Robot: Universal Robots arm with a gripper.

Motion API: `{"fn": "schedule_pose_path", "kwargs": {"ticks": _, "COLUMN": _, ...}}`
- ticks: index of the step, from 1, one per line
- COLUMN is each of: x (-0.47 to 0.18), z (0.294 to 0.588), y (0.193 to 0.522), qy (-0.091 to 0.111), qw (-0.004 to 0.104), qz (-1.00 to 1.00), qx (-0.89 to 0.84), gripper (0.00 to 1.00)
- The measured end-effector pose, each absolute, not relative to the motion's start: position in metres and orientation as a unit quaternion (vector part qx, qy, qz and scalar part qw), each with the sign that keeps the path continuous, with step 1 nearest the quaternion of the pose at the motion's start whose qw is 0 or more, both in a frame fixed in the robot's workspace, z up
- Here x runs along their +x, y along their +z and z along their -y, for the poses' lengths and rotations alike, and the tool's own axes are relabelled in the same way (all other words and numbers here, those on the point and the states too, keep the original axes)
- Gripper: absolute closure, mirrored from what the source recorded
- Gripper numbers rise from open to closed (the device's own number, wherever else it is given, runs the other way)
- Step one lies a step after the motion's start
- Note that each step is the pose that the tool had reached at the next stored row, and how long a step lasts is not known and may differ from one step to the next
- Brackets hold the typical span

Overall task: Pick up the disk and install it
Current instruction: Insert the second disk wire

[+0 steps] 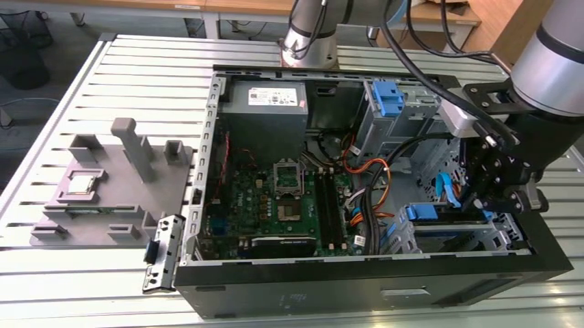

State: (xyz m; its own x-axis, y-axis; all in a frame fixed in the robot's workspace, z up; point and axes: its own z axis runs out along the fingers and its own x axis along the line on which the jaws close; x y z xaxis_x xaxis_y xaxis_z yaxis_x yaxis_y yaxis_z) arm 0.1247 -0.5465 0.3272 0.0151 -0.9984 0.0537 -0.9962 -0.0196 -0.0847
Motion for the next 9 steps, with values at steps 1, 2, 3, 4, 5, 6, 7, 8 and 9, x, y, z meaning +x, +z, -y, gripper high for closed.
{"fn": "schedule_pose_path", "kwargs": {"ticks": 1, "x": 0.125, "z": 0.546, "y": 0.327, "qy": -0.049, "qw": 0.011, "qz": -0.700, "qx": -0.712, "gripper": 0.76}}
{"fn": "schedule_pose_path", "kwargs": {"ticks": 2, "x": 0.125, "z": 0.546, "y": 0.328, "qy": -0.049, "qw": 0.011, "qz": -0.700, "qx": -0.712, "gripper": 0.76}}
{"fn": "schedule_pose_path", "kwargs": {"ticks": 3, "x": 0.125, "z": 0.546, "y": 0.329, "qy": -0.049, "qw": 0.011, "qz": -0.700, "qx": -0.712, "gripper": 0.76}}
{"fn": "schedule_pose_path", "kwargs": {"ticks": 4, "x": 0.125, "z": 0.546, "y": 0.332, "qy": -0.049, "qw": 0.011, "qz": -0.700, "qx": -0.712, "gripper": 0.76}}
{"fn": "schedule_pose_path", "kwargs": {"ticks": 5, "x": 0.125, "z": 0.546, "y": 0.335, "qy": -0.049, "qw": 0.011, "qz": -0.700, "qx": -0.712, "gripper": 0.76}}
{"fn": "schedule_pose_path", "kwargs": {"ticks": 6, "x": 0.125, "z": 0.546, "y": 0.339, "qy": -0.049, "qw": 0.011, "qz": -0.700, "qx": -0.712, "gripper": 0.76}}
{"fn": "schedule_pose_path", "kwargs": {"ticks": 7, "x": 0.125, "z": 0.546, "y": 0.343, "qy": -0.049, "qw": 0.011, "qz": -0.700, "qx": -0.712, "gripper": 0.76}}
{"fn": "schedule_pose_path", "kwargs": {"ticks": 8, "x": 0.125, "z": 0.546, "y": 0.347, "qy": -0.049, "qw": 0.011, "qz": -0.700, "qx": -0.712, "gripper": 0.76}}
{"fn": "schedule_pose_path", "kwargs": {"ticks": 9, "x": 0.125, "z": 0.546, "y": 0.352, "qy": -0.049, "qw": 0.011, "qz": -0.700, "qx": -0.712, "gripper": 0.76}}
